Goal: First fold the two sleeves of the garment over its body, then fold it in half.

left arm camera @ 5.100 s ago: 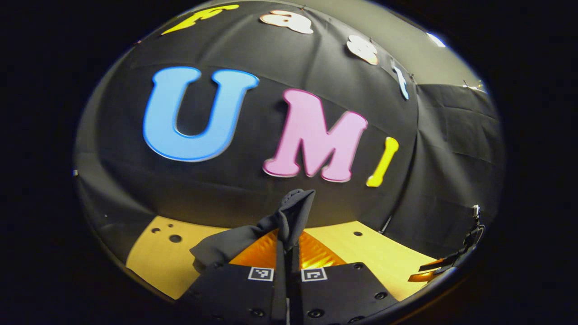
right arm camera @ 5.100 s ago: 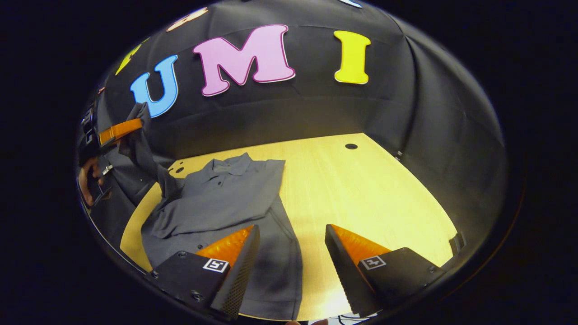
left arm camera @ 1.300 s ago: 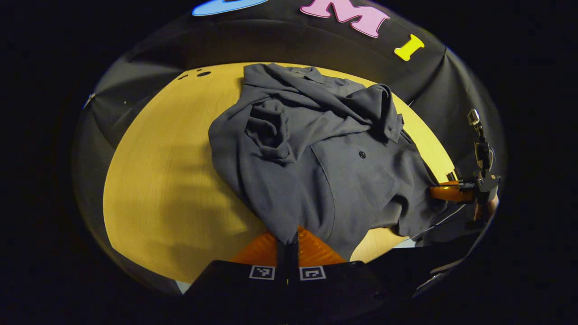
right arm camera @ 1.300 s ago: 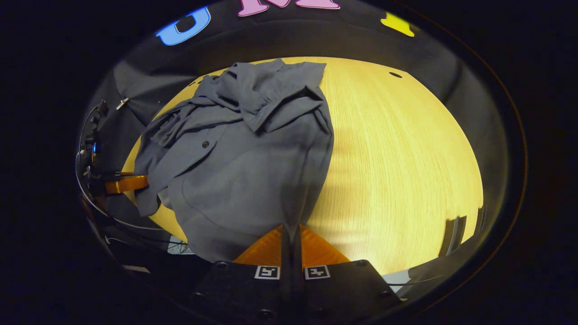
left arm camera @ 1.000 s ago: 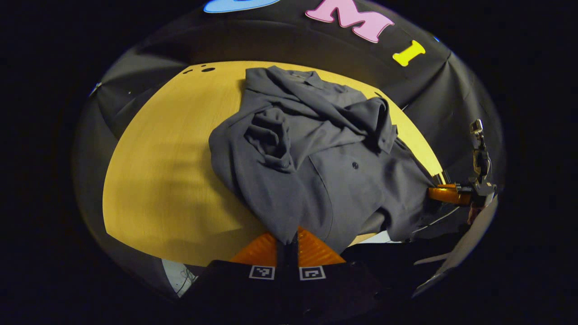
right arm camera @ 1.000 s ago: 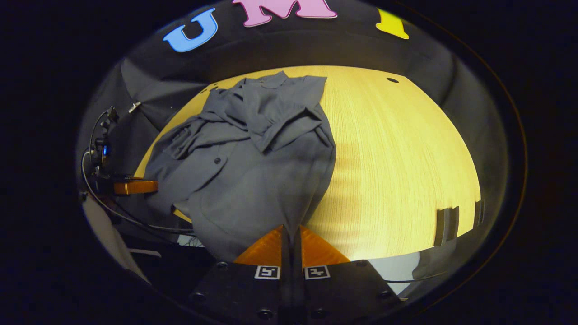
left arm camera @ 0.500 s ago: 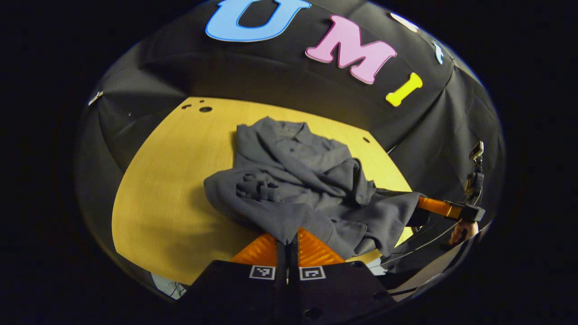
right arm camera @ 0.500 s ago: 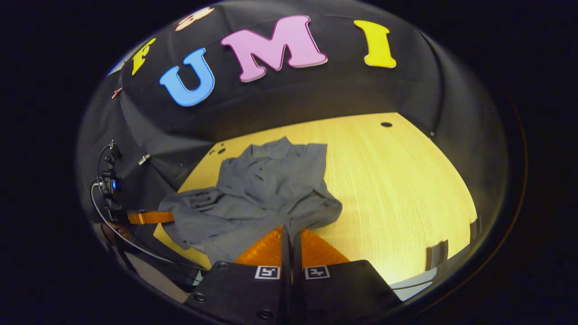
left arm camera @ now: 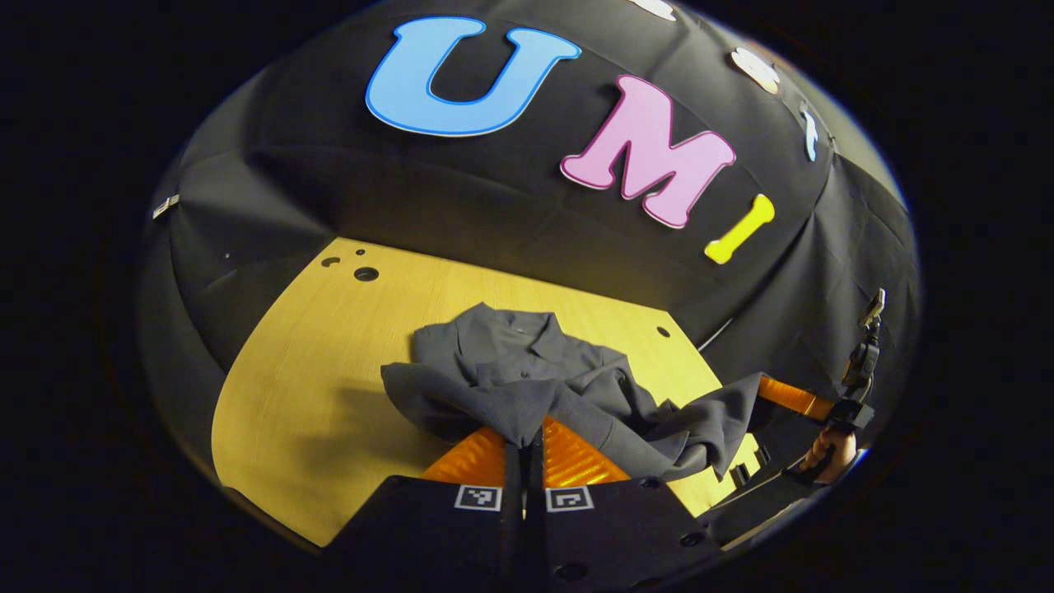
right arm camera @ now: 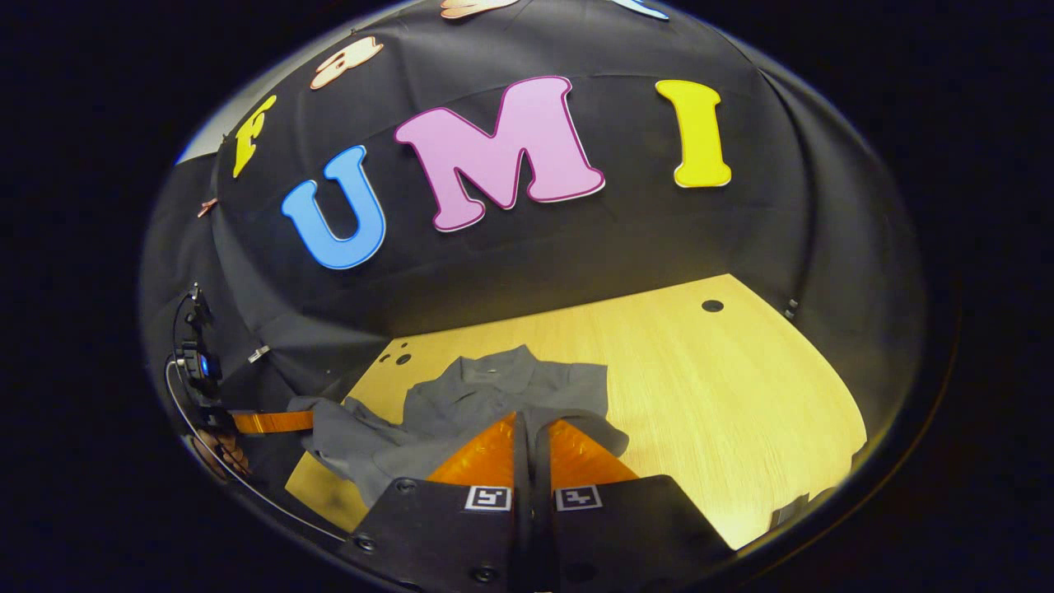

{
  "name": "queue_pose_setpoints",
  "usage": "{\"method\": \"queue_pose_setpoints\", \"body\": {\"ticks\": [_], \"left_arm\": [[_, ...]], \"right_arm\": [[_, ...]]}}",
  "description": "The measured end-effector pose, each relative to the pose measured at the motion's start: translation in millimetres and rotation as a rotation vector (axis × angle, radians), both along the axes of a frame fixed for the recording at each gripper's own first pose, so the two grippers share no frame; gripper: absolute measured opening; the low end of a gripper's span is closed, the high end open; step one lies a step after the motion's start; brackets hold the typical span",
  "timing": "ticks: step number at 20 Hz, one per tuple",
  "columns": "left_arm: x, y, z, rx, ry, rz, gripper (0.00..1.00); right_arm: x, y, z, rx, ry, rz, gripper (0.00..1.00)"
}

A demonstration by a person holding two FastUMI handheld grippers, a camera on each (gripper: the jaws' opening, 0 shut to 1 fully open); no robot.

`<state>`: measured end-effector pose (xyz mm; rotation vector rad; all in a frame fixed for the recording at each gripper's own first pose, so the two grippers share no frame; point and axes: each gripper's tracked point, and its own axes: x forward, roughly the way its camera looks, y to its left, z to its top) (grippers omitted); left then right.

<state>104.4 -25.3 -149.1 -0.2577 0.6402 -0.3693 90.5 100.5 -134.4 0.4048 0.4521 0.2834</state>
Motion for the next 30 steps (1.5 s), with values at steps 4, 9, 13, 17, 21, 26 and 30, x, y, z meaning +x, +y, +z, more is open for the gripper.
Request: {"method": "queue_pose_setpoints", "body": {"ticks": [4,9,13,17,21,26,30], "left_arm": [[46,-2,9,-0.019,-0.039,0.029,0.05],[99,0,-8,-0.027,-0.035,0.078,0.05],[134,6,-33,-0.034,0.001,0.116,0.05],[165,8,-61,-0.021,0.03,0.154,0.05],[190,12,-92,0.005,0.07,0.192,0.05],[212,15,-134,0.068,0.117,0.222,0.05],[223,9,-170,0.131,0.173,0.228,0.05]], "right_arm": [[41,7,6,-0.013,-0.038,-0.026,0.05],[95,1,-7,-0.019,-0.043,-0.073,0.05],[135,7,-32,-0.025,-0.015,-0.079,0.05],[171,15,-62,-0.043,0.01,-0.078,0.05],[194,22,-95,-0.056,0.047,-0.054,0.05],[212,32,-148,-0.111,0.11,-0.007,0.05],[223,36,-191,-0.151,0.167,0.008,0.0]]}}
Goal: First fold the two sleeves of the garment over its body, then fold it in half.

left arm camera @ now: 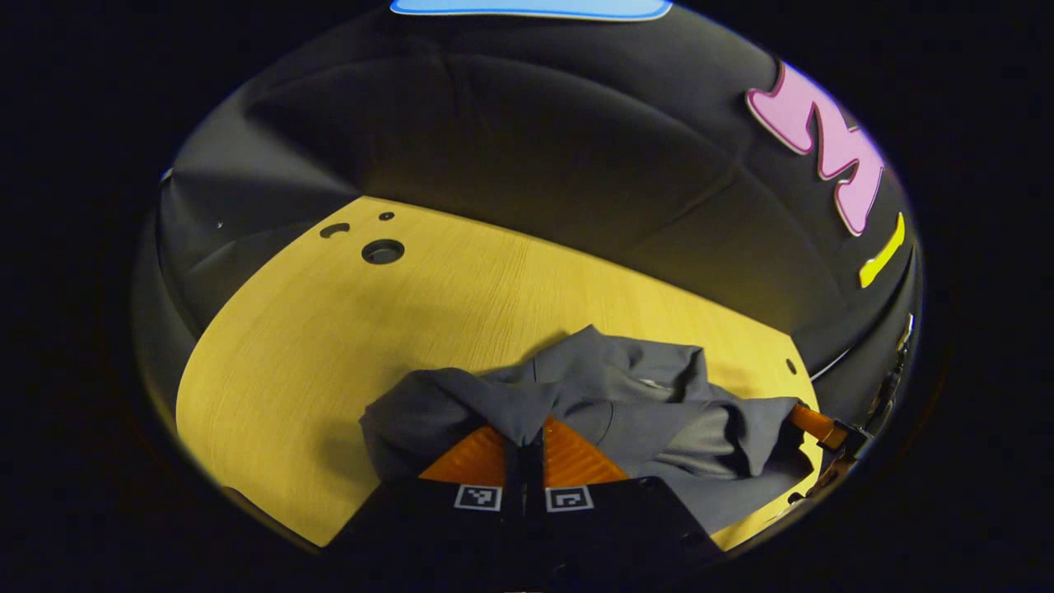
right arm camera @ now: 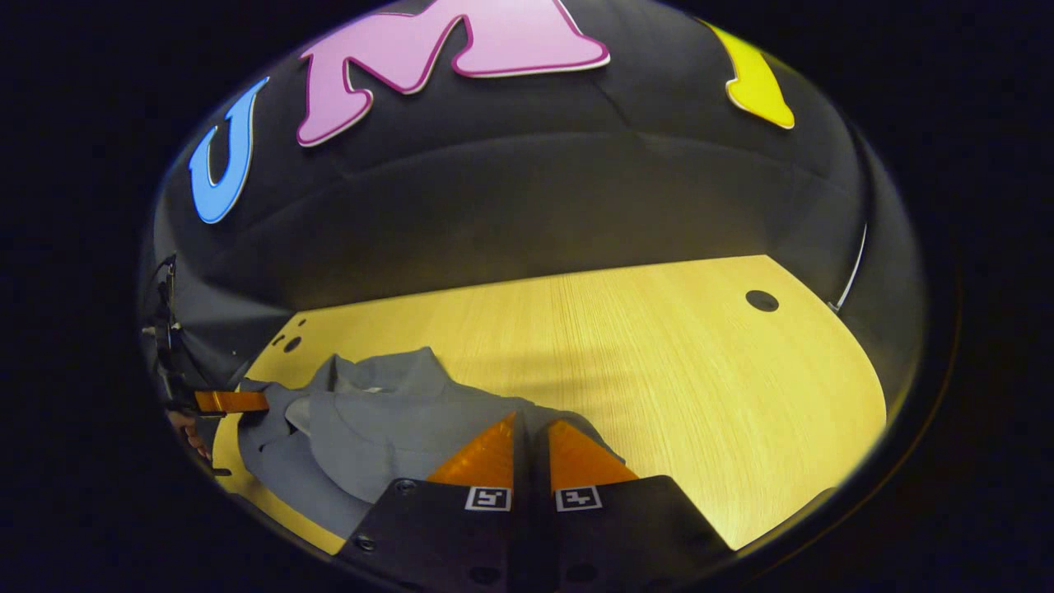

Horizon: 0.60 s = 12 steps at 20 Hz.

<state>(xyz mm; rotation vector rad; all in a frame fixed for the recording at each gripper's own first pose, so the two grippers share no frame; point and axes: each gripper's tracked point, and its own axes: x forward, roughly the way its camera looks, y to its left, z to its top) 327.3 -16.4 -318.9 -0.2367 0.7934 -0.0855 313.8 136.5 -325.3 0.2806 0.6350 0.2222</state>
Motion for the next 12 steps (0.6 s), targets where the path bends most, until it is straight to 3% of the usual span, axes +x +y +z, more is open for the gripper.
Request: {"method": "queue_pose_setpoints", "body": {"ticks": [1,5,8,9,10,11,12], "left_arm": [[1,-1,-5,0.007,0.01,0.0,0.05],[2,-1,-18,0.013,0.009,0.014,0.08],[1,-1,-18,0.031,0.009,0.016,0.26],[1,-2,-16,0.039,0.008,0.015,0.28],[0,-3,-15,0.045,0.008,0.011,0.36],[-1,-5,-12,0.045,0.007,0.006,0.38],[-3,-7,-8,0.045,0.005,0.001,0.5]], "right_arm": [[0,0,-8,-0.001,0.016,0.001,0.05],[2,3,-26,0.008,0.069,-0.003,0.05],[-3,9,-29,0.037,0.097,0.001,0.16],[-5,15,-29,0.053,0.107,0.015,0.34],[-5,15,-27,0.045,0.1,0.019,0.53],[-6,14,-23,0.034,0.087,0.025,0.54],[-8,11,-17,0.014,0.075,0.024,0.6]]}}
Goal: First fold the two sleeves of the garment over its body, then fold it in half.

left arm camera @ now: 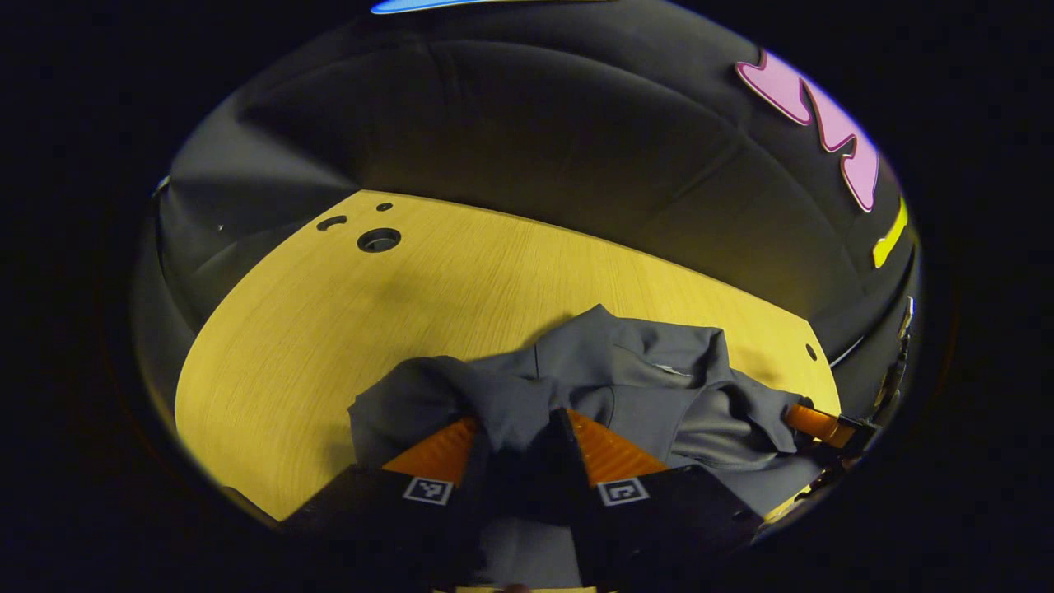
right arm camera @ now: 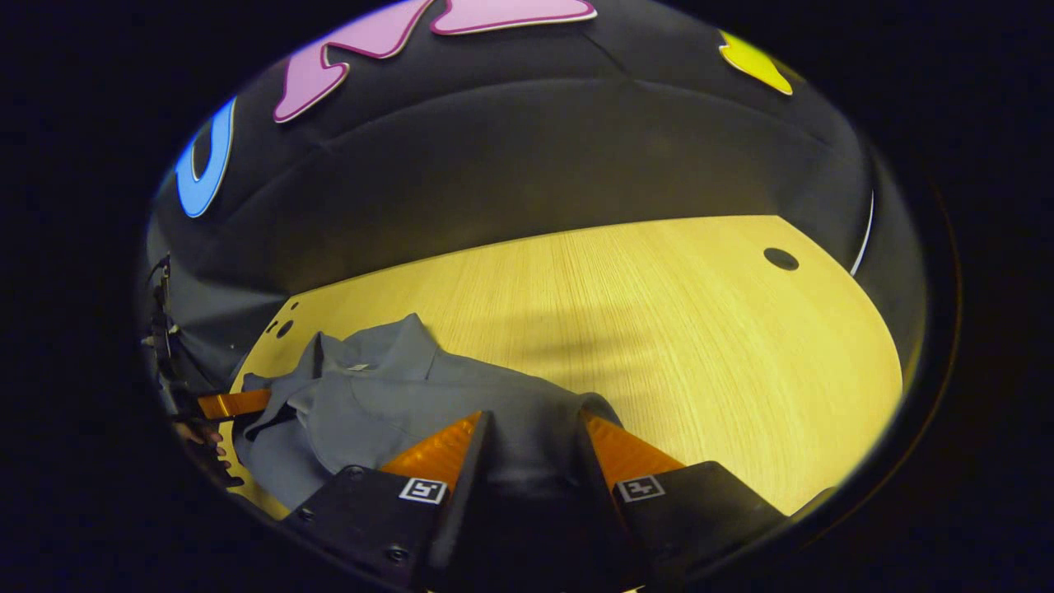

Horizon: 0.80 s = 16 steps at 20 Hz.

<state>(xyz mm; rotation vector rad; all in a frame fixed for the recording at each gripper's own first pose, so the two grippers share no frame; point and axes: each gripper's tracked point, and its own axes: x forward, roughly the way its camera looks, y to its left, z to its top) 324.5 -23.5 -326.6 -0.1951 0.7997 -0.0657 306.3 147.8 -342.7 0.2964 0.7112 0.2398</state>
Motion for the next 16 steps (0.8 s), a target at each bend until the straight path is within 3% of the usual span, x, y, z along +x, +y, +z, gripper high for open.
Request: {"method": "queue_pose_setpoints", "body": {"ticks": [1,4,6,16], "left_arm": [[-2,-5,3,-0.01,-0.004,-0.011,0.56],[-8,-7,16,-0.014,-0.023,-0.017,0.91],[-17,-2,28,-0.003,-0.043,-0.013,0.96],[-87,16,122,0.002,-0.233,-0.02,0.95]], "right_arm": [[-1,-5,7,-0.018,-0.02,-0.004,0.65],[-11,-8,24,-0.023,-0.039,-0.001,0.77],[-17,-16,38,-0.059,-0.074,0.002,0.83],[-87,-21,148,-0.038,-0.243,0.038,0.83]]}}
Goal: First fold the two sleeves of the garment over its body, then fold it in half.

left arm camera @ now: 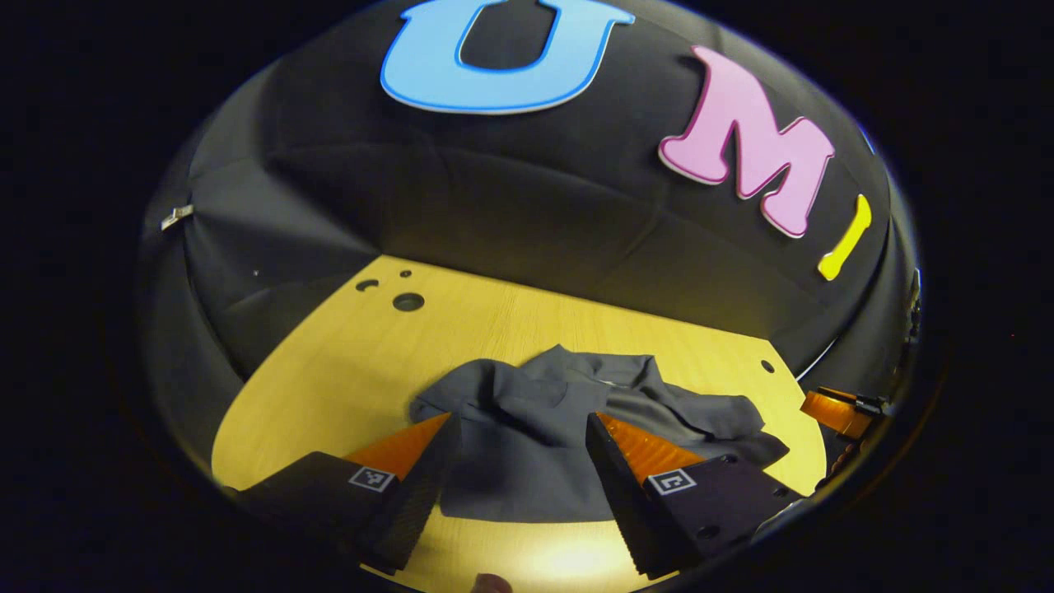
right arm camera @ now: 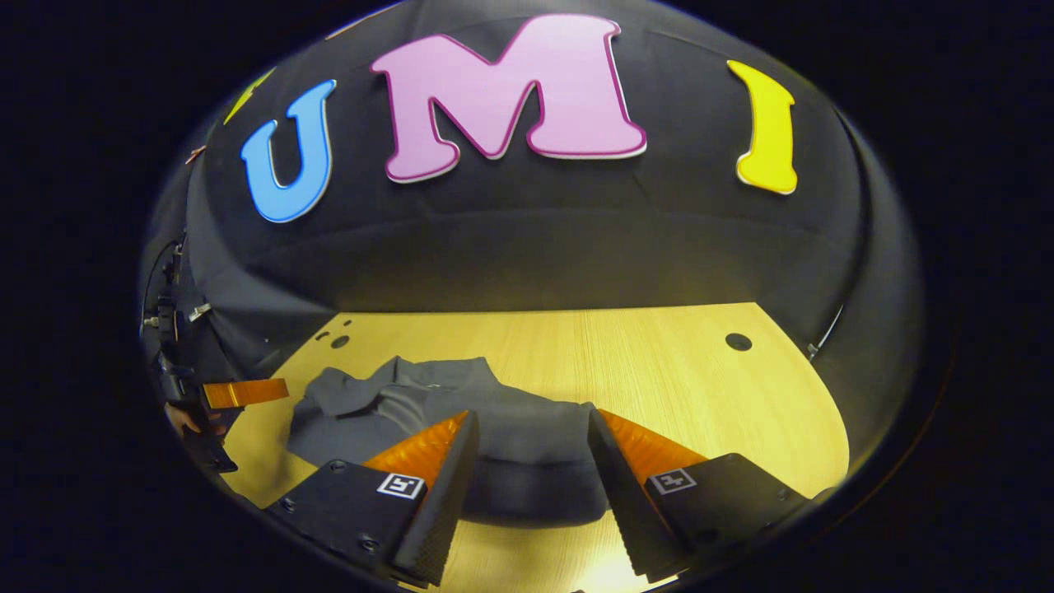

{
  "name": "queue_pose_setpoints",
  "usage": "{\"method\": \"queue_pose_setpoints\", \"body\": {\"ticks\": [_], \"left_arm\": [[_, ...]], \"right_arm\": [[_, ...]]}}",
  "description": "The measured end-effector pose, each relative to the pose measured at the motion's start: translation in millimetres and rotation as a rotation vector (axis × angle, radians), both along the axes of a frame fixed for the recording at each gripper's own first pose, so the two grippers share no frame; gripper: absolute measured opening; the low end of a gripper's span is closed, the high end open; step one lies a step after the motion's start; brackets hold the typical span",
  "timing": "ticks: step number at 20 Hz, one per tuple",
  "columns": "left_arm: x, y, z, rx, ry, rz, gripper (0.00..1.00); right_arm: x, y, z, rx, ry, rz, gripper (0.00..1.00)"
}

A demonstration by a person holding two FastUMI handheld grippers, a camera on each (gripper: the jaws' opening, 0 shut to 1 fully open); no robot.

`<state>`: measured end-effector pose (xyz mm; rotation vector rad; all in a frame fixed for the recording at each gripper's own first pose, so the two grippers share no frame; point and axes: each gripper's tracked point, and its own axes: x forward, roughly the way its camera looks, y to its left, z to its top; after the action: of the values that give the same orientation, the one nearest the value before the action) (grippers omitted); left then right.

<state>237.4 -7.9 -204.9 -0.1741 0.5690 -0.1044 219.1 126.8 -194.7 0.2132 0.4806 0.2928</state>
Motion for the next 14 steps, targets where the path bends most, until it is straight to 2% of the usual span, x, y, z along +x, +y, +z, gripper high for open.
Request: {"method": "queue_pose_setpoints", "body": {"ticks": [7,14], "left_arm": [[-56,-8,65,0.046,-0.127,-0.101,0.95],[-126,-28,80,-0.026,-0.13,-0.146,0.95]], "right_arm": [[-55,-12,50,0.017,-0.073,0.01,0.83],[-115,-7,81,0.027,-0.119,0.03,0.83]]}}
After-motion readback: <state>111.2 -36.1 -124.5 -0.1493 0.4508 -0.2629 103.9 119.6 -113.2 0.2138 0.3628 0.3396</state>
